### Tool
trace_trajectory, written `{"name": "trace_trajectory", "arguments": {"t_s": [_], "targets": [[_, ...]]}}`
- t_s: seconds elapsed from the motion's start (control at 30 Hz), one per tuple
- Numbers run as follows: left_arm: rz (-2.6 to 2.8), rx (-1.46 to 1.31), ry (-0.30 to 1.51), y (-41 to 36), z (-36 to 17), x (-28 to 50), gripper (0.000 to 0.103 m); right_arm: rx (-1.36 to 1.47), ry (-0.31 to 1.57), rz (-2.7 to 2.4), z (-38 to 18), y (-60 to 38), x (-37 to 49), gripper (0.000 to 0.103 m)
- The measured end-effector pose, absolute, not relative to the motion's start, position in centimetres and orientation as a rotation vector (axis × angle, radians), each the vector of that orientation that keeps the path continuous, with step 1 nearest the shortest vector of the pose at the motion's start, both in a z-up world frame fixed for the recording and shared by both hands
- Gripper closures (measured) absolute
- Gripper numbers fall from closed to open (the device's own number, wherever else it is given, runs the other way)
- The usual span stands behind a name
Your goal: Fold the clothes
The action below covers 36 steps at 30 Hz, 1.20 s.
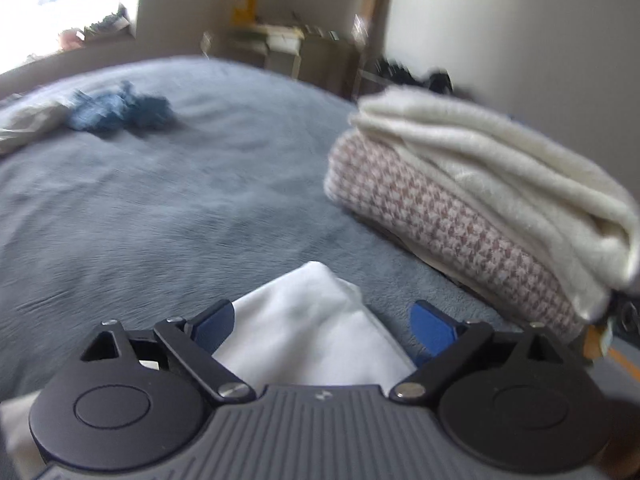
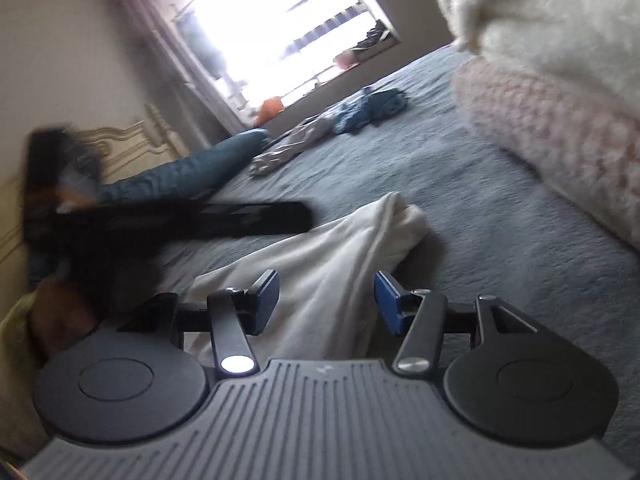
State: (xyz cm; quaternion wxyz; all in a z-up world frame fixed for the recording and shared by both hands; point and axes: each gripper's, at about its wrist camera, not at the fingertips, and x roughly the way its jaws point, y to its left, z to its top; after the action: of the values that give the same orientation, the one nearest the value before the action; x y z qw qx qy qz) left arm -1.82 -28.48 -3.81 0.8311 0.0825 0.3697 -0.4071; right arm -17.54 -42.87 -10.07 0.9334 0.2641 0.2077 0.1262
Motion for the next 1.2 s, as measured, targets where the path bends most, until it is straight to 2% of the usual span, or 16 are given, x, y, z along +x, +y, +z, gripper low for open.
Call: {"name": "trace_trajectory", "arguments": {"t_s": [0.07,0.13,0.2,0.3,0.47,0.7,0.93,1.03,1.1,1.2], "targets": [[-0.866,0.211,0.814,-29.6,-4.4,-1.5,0.017,0.495,0.414,0.288,-9.7,-41.8,-17.8,0.05],[-0.867,0.255,0.827,-30.2,-4.9,-1.3,0.028,0.428,0.402,0.304,-9.3,-40.5,-18.2,0.049],[-0.858,0.302,0.826,-30.7,-5.3,-1.2,0.03,0.371,0.392,0.321,-9.0,-39.4,-18.4,0.049],[-0.822,0.35,0.802,-30.8,-5.9,-1.3,0.045,0.309,0.385,0.346,-8.8,-38.1,-18.5,0.049],[-0.808,0.25,0.809,-29.2,-5.3,-0.4,0.069,0.289,0.365,0.324,-8.5,-38.8,-19.2,0.049],[-0.802,0.223,0.801,-28.4,-5.0,0.1,0.079,0.496,0.314,0.19,-8.2,-44.5,-18.6,0.05],[-0.82,0.206,0.767,-27.6,-4.6,-0.4,0.084,0.397,0.388,0.11,-8.7,-44.1,-14.8,0.056],[-0.823,0.194,0.765,-27.4,-4.5,-0.3,0.084,0.373,0.402,0.107,-9.5,-45.1,-13.2,0.067],[-0.825,0.183,0.768,-27.2,-4.5,-0.2,0.084,0.359,0.402,0.112,-9.9,-45.3,-12.8,0.086],[-0.826,0.175,0.77,-27.1,-4.5,0.0,0.084,0.328,0.374,0.151,-9.7,-44.7,-13.3,0.096]]}}
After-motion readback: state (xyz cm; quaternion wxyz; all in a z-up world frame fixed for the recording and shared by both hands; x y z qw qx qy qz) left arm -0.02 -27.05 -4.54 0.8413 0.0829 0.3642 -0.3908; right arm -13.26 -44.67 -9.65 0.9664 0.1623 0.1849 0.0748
